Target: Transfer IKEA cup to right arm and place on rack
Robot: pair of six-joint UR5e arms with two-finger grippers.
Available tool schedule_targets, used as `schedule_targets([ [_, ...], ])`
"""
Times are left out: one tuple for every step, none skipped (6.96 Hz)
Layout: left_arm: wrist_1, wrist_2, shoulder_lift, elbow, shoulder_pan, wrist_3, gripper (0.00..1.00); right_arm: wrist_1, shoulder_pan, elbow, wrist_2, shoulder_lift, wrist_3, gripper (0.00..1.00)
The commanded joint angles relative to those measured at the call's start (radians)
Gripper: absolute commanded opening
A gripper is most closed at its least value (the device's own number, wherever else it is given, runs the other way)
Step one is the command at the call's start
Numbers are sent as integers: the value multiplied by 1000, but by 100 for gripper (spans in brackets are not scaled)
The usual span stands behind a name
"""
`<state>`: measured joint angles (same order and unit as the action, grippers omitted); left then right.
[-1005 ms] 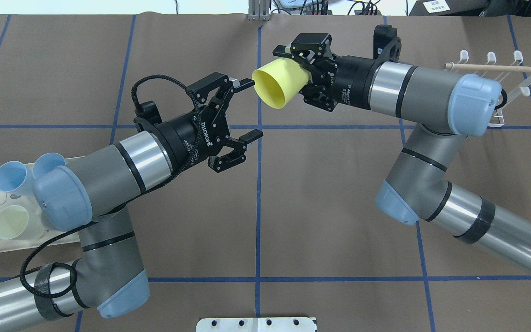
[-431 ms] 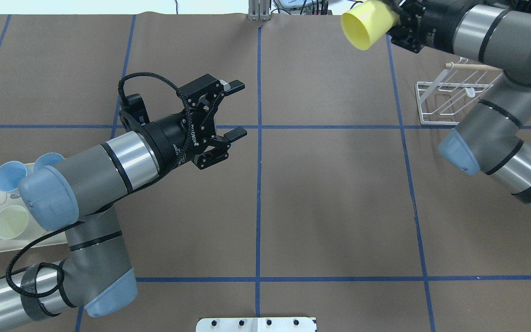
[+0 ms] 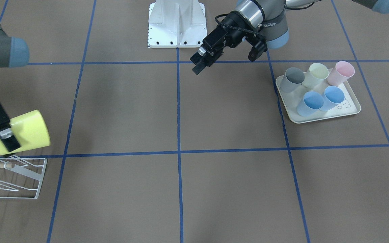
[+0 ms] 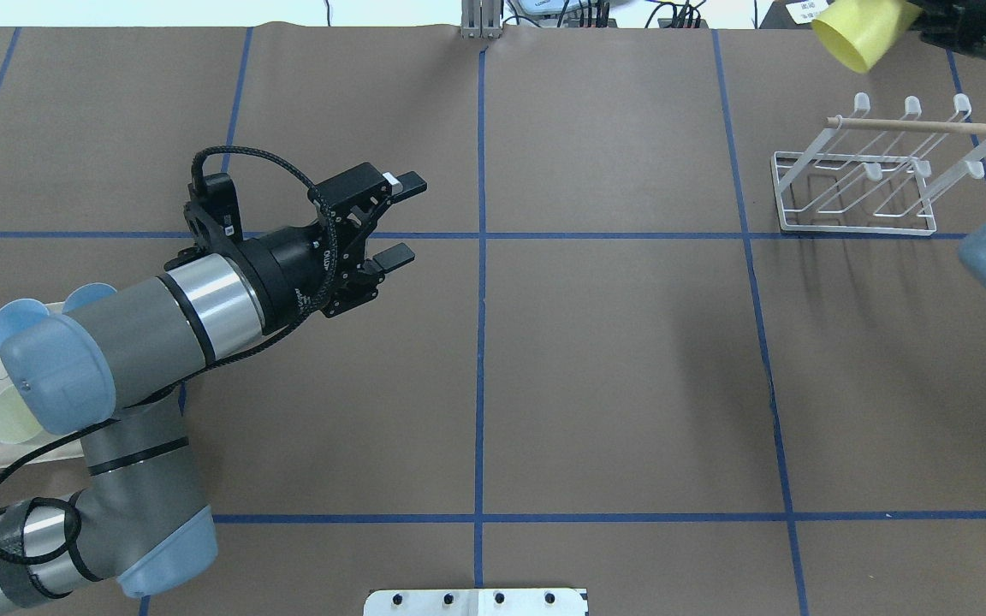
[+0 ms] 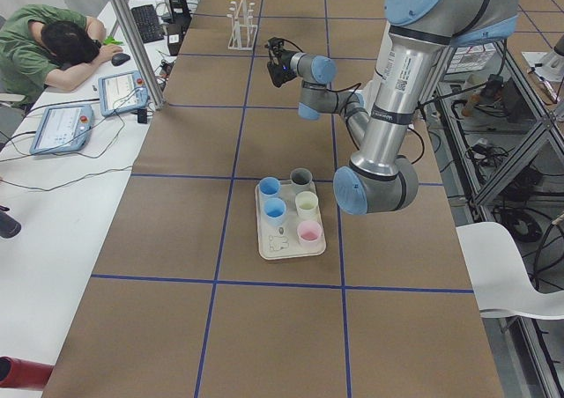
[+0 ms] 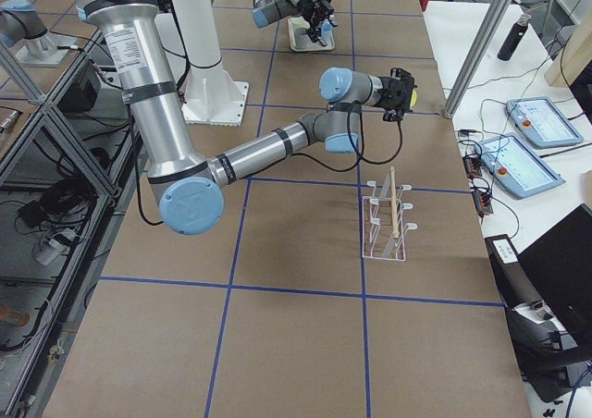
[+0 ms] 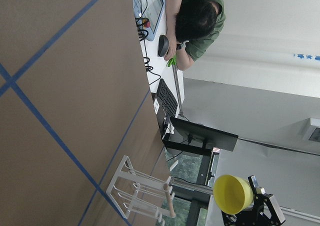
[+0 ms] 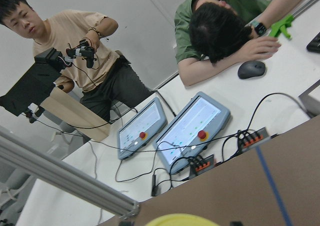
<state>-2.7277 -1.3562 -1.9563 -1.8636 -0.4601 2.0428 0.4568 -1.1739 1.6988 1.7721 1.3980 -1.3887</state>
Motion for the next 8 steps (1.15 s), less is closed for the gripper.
schedule_targets([
  [203,-71,13,-71,-49,-67,99,6,-55,5,-102,164,337,0],
  [324,-139,11,-98,-107,-67,99,5,-53,11,-175,232,479,0],
  [409,-218,13,-107,-162,-116,99,5,-52,18,-221,278,575,0],
  [425,-236,26,-108,-169,-177,99,5,-46,15,-244,286,580,0],
  [425,-238,39,-106,-170,-181,99,6,-18,6,-247,288,580,0],
  [425,-238,40,-103,-173,-185,99,6,32,-4,-284,286,580,0],
  [427,-239,43,-101,-176,-203,99,5,78,-11,-334,288,580,0],
  [425,-241,49,-101,-178,-204,99,6,92,-14,-336,289,582,0],
])
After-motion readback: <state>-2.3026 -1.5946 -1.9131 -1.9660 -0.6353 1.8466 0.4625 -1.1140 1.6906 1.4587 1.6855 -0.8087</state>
